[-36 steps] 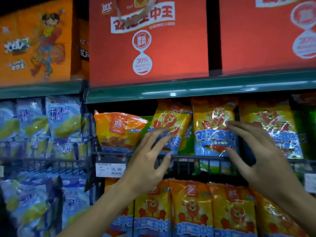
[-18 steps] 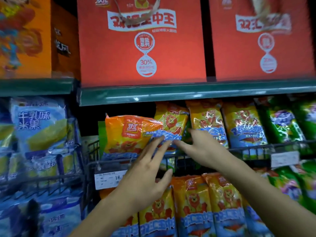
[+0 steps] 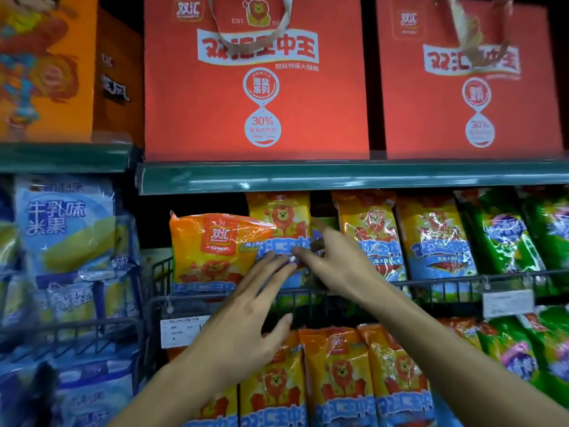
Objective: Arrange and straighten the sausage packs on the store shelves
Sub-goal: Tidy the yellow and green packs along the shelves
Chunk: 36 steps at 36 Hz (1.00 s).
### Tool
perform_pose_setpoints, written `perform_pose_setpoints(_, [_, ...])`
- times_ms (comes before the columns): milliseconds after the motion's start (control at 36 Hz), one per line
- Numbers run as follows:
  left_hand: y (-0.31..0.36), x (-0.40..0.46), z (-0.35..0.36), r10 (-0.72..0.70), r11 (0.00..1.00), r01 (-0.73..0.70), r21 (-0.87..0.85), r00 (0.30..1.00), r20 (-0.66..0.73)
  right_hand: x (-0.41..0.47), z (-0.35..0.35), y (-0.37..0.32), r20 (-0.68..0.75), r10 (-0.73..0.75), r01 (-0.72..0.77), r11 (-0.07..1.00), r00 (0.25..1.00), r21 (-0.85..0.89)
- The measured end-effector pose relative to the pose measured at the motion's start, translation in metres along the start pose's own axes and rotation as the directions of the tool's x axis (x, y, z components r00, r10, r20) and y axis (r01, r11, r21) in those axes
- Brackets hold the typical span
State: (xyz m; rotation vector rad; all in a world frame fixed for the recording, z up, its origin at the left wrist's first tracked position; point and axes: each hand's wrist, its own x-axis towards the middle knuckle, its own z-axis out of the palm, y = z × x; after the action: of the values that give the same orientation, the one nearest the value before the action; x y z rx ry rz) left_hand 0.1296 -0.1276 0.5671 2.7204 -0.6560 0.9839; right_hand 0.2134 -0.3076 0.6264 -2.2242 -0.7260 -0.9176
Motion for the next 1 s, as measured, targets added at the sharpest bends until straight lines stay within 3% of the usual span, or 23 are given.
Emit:
perform_pose_setpoints(111, [0.002,0.002,0.002,0.011,1.0,-0.011,0.017,1.0,-0.013,0.008,-0.013,0.0,-0.071,-0.066,0.057,0.99,0.995,-0.132])
perform_pose_setpoints(222, [0.005,0.005,0.006,-0.023,0.999,0.023,0.038,1.0,-0.004,0.005,-0.016,0.008,0.066,-0.001,0.018,0.966,0.998,-0.257])
perform_pose_setpoints(639, [0.016,0.019,0.004,-0.03,0.972,0.023,0.235,0.999,0.027,-0.01,-0.018,0.016,0.116,-0.009,0.042,0.957,0.993,-0.286])
perform_pose_setpoints(778, [0.016,0.025,0.005,-0.036,0.962,0.021,0.271,0.998,0.05,-0.026,-0.017,0.009,0.133,-0.038,0.086,0.921,0.99,-0.379])
perform_pose_setpoints(917, [0.001,0.018,0.014,0.049,0.945,-0.053,0.324,0.999,0.018,-0.042,-0.01,0.023,-0.109,-0.333,0.254,0.859,0.937,-0.444])
perform_pose_setpoints(1000, [-0.007,0.016,0.024,0.083,0.916,-0.063,0.397,0.996,-0.035,-0.043,-0.004,0.039,-0.064,-0.378,0.322,0.856,0.924,-0.404])
